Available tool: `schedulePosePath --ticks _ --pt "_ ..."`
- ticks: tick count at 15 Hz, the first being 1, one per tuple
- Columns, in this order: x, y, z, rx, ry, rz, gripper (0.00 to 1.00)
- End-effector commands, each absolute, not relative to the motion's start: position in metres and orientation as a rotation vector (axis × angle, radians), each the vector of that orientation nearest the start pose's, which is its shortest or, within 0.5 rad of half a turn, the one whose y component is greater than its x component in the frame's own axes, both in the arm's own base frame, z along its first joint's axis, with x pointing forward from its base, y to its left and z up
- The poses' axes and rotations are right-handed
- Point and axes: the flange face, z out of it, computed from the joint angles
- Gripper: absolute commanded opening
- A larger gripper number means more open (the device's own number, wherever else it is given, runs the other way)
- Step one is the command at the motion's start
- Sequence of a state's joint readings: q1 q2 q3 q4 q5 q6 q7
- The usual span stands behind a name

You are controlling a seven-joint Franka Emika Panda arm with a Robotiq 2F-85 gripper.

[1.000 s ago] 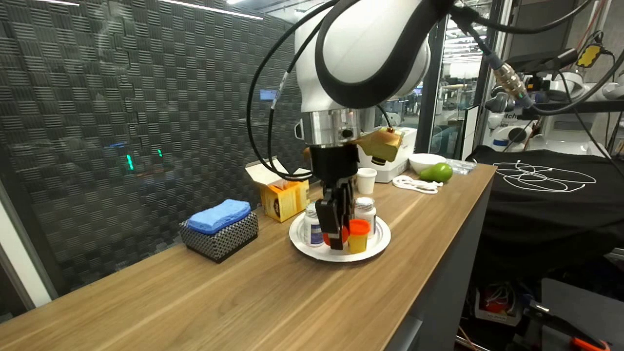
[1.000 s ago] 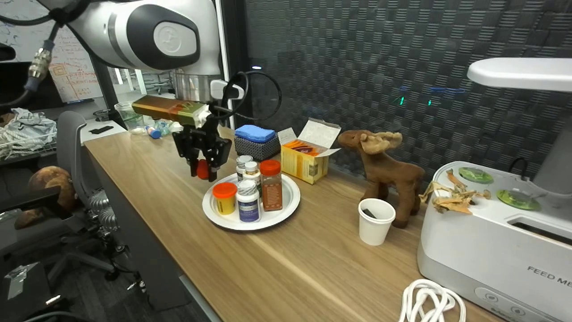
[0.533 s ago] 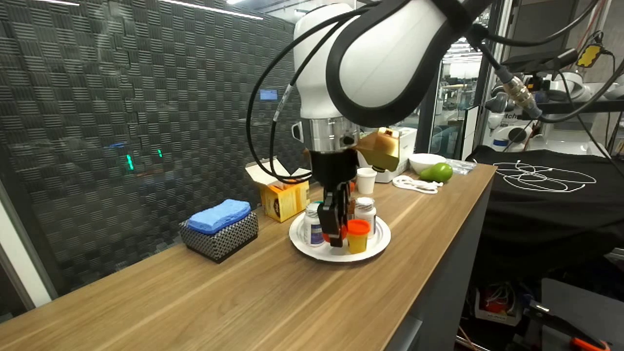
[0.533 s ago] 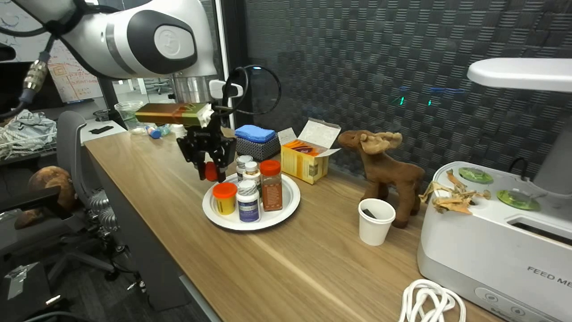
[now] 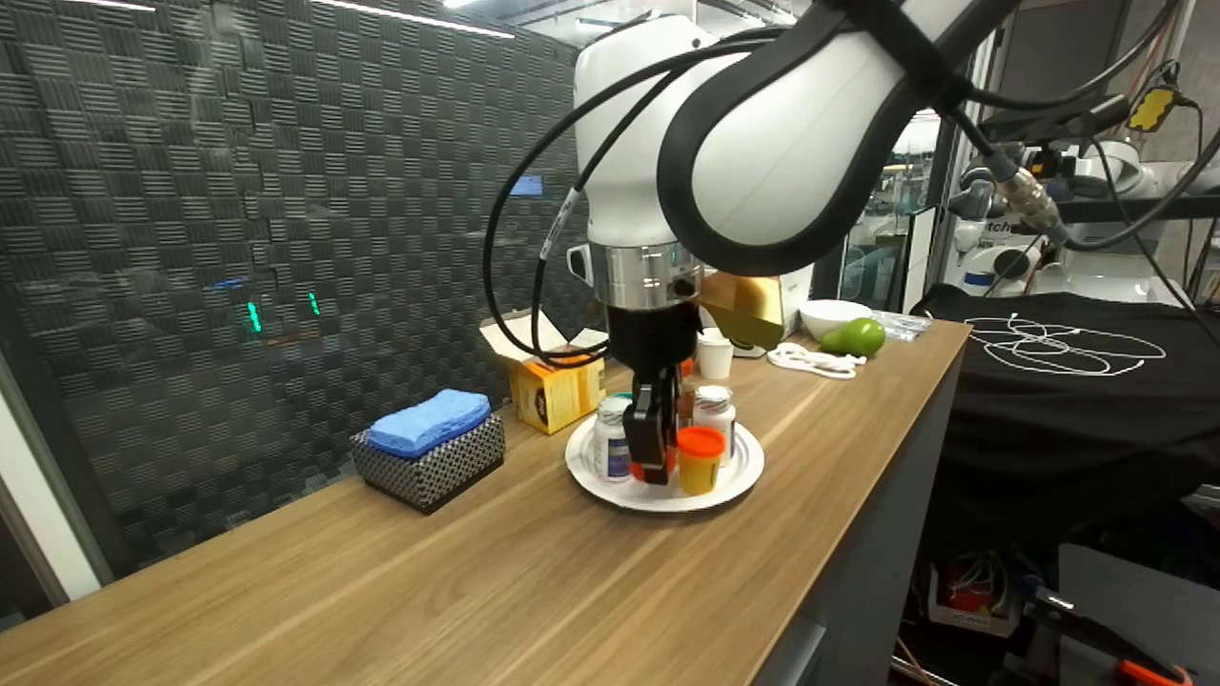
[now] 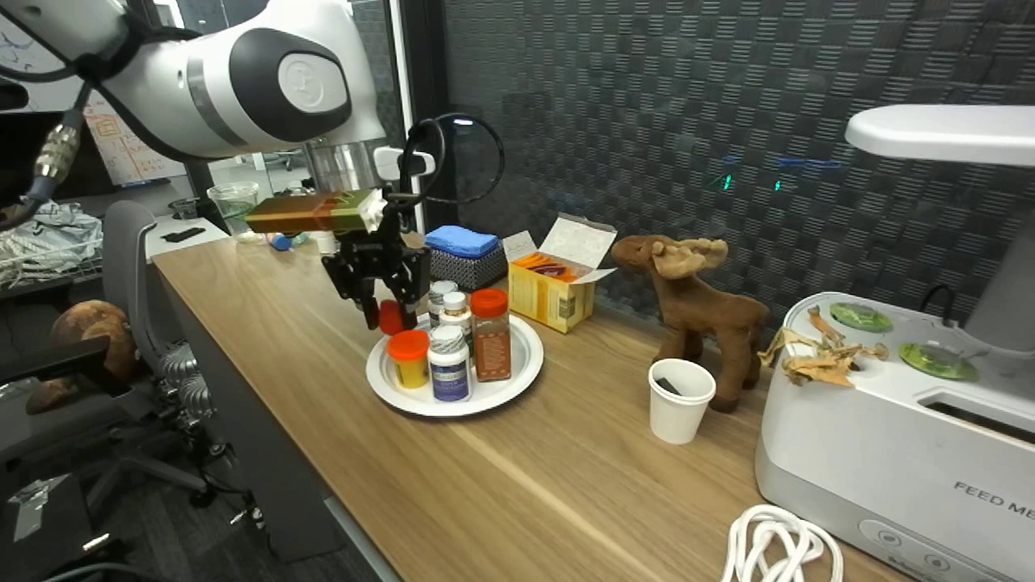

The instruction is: Pick up all the objects surrounding the white plate and arrange them on the plate

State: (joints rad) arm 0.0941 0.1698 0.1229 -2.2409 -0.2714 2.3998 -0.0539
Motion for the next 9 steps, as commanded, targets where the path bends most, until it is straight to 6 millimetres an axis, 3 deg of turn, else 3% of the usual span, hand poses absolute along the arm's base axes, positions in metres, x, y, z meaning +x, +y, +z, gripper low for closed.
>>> schedulePosePath --ticks 1,3,7,9 --pt "0.527 0.115 0.298 -3.235 -0.779 -0.083 0.88" --pt "0.529 0.114 0.300 -3.241 -0.780 -0.111 1.00" --pt "0.529 0.114 0.311 -3.229 -0.751 -0.101 1.00" --pt "0.528 0.114 0.327 -3.201 -0.705 -0.077 1.00"
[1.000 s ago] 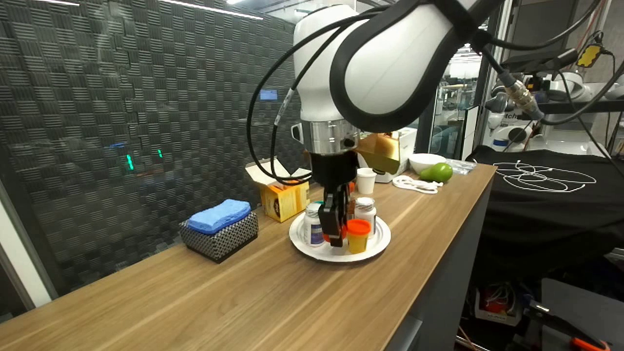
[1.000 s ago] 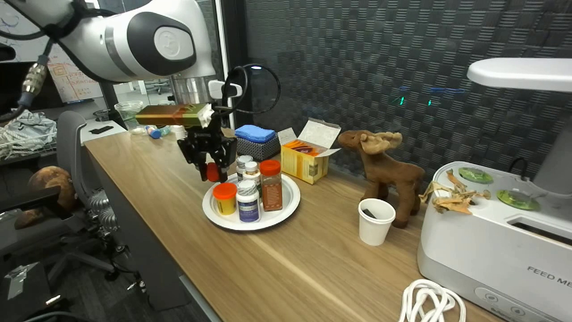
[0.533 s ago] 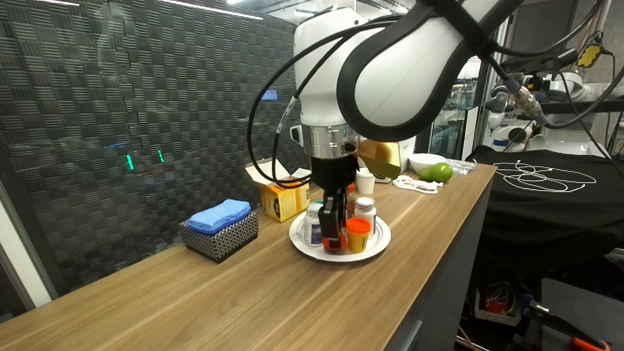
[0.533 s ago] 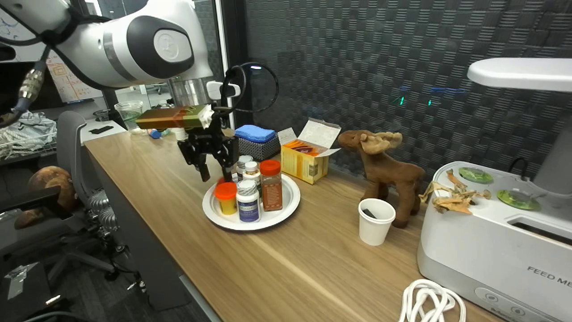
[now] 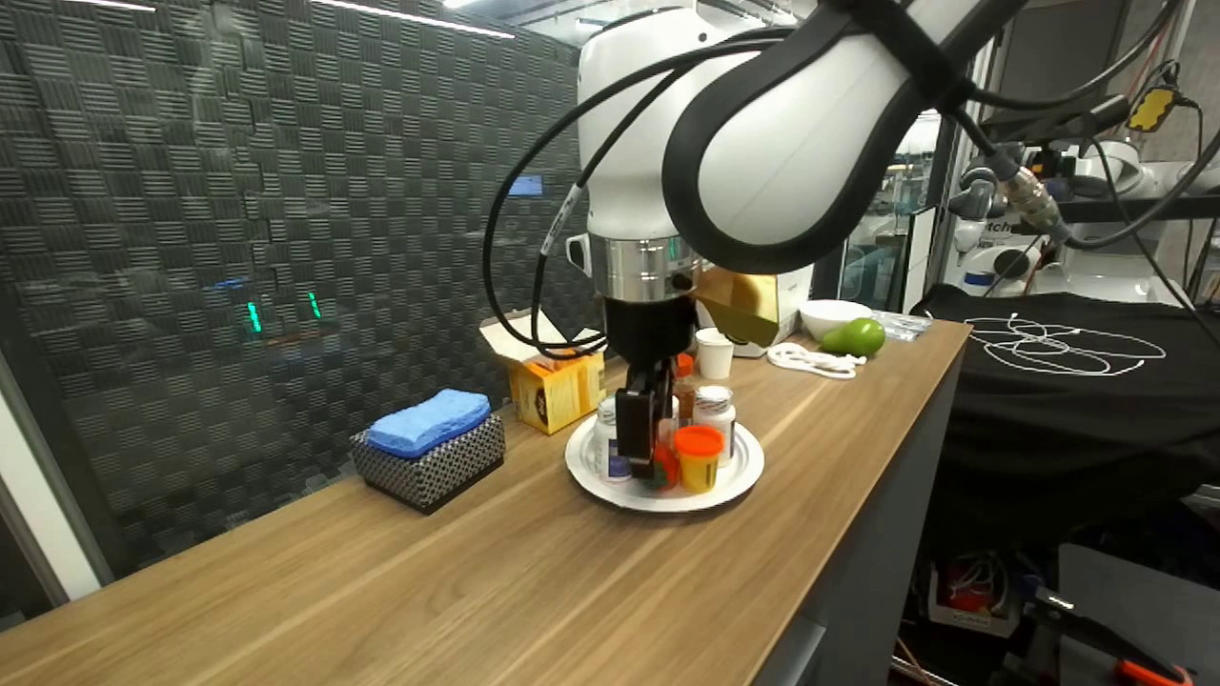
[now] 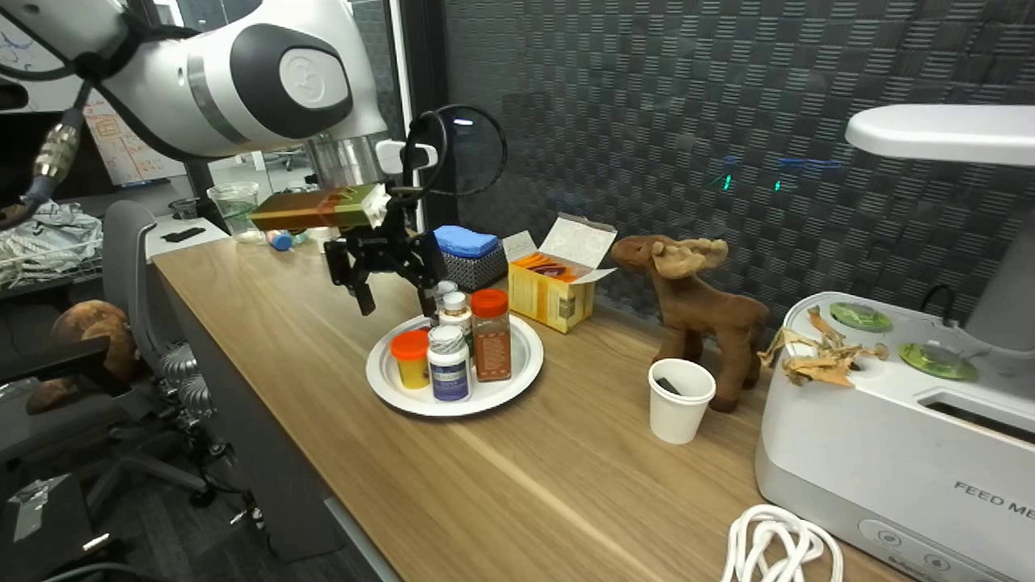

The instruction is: Pick up all the objects surrounding the white plate and arrange them on the plate

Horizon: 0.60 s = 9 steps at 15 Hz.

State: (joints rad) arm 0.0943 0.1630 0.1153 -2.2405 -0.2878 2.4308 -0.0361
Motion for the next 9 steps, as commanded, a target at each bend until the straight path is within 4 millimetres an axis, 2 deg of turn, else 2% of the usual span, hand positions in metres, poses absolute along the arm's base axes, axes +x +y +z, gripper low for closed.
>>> schedulePosePath --ticks 1,4,6,9 --pt "0.528 0.113 0.338 -3.180 -0.667 -0.049 1.00" --pt "0.534 0.098 0.383 -3.122 -0.501 0.007 1.00" --pt "0.545 0.073 0.421 -3.116 -0.305 -0.003 1.00" --pt "0.556 0.036 0.474 -3.070 -0.102 -0.055 1.00"
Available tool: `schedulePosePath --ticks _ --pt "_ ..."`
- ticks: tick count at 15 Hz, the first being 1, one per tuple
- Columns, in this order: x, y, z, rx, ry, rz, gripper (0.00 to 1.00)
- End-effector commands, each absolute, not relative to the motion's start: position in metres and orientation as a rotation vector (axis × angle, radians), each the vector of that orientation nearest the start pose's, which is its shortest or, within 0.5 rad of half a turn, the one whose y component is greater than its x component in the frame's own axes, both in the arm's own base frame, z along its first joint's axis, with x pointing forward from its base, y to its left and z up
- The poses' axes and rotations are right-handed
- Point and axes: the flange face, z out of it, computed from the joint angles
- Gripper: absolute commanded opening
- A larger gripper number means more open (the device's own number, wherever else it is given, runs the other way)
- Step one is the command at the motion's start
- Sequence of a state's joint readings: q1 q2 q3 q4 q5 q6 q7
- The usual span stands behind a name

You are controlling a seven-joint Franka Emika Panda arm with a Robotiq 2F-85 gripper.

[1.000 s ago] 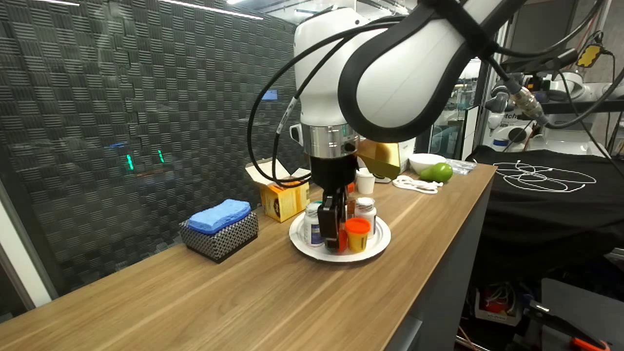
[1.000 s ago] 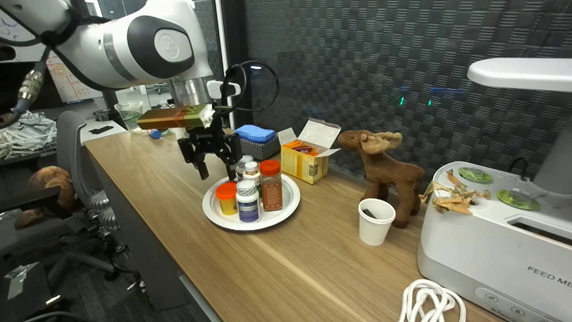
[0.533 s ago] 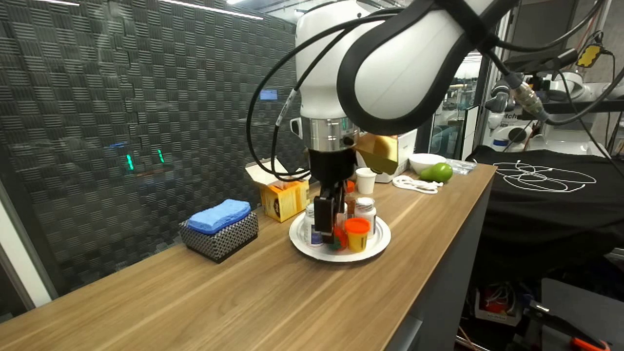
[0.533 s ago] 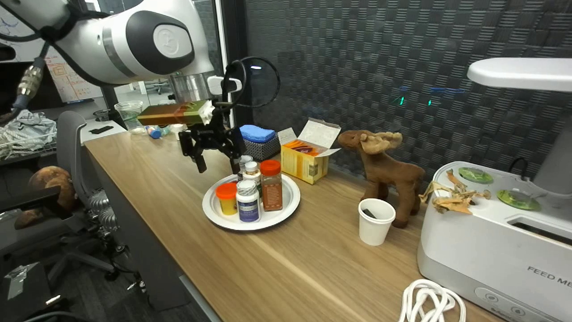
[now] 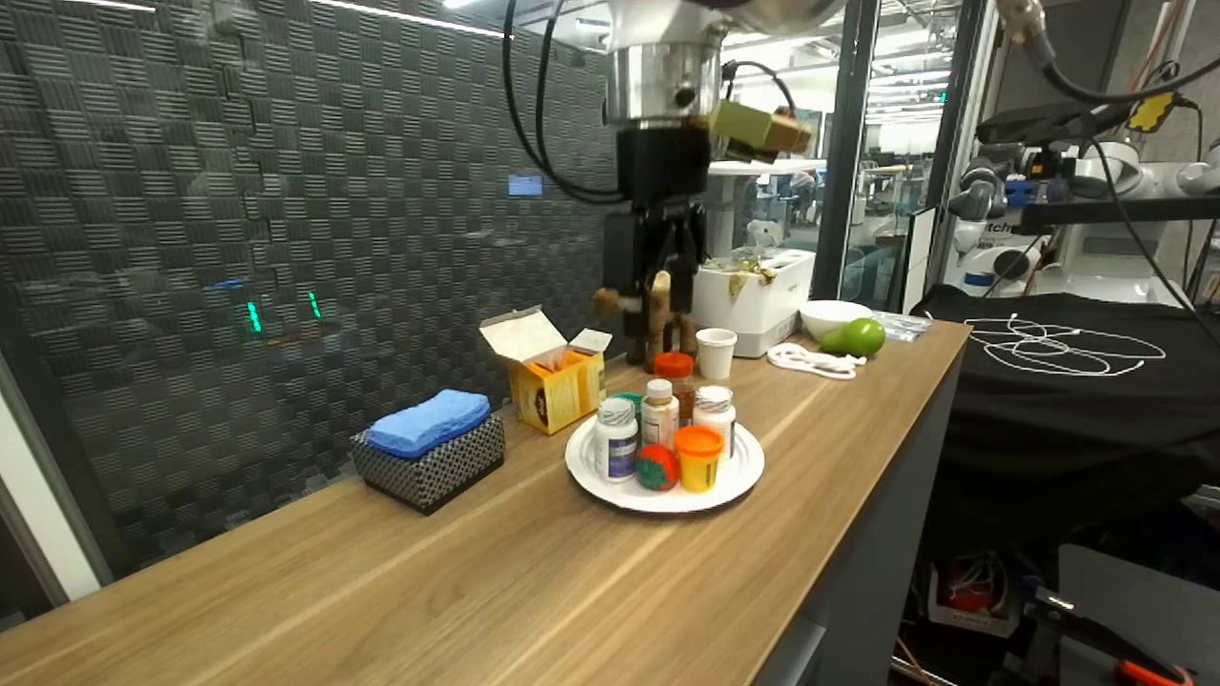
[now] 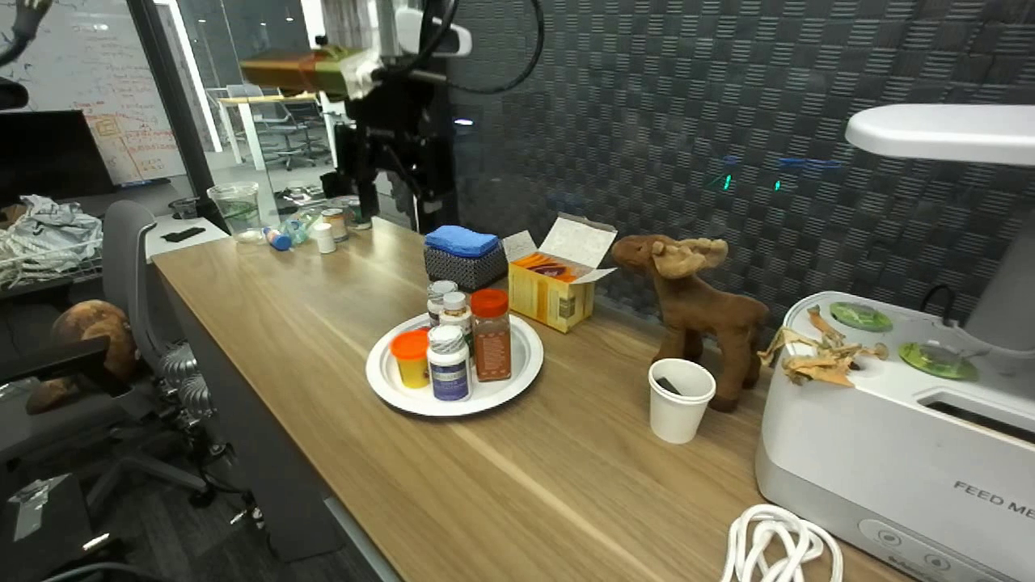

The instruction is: Pick up all the objects surrounding the white plate and arrange them on the plate

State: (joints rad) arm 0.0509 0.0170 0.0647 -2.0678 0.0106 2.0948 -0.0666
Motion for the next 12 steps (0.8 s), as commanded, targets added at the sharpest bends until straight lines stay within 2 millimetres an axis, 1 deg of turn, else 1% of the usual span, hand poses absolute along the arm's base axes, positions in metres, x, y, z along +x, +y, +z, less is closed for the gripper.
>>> schedulePosePath --ticks 1,3,5,6,7,9,12 --pt "0.555 0.025 0.490 -3.055 -0.048 -0.075 1.00" --pt "0.551 0.009 0.511 -3.011 0.021 -0.068 1.00" --pt "0.538 0.002 0.525 -2.918 0.018 -0.025 1.00" --pt "0.549 0.003 0.505 -2.988 0.013 -0.039 1.00" --pt "0.544 0.001 0.511 -2.961 0.025 -0.026 1.00" --pt "0.540 0.000 0.517 -2.945 0.030 -0.020 1.00" --pt "0.540 0.000 0.516 -2.944 0.030 -0.017 1.00"
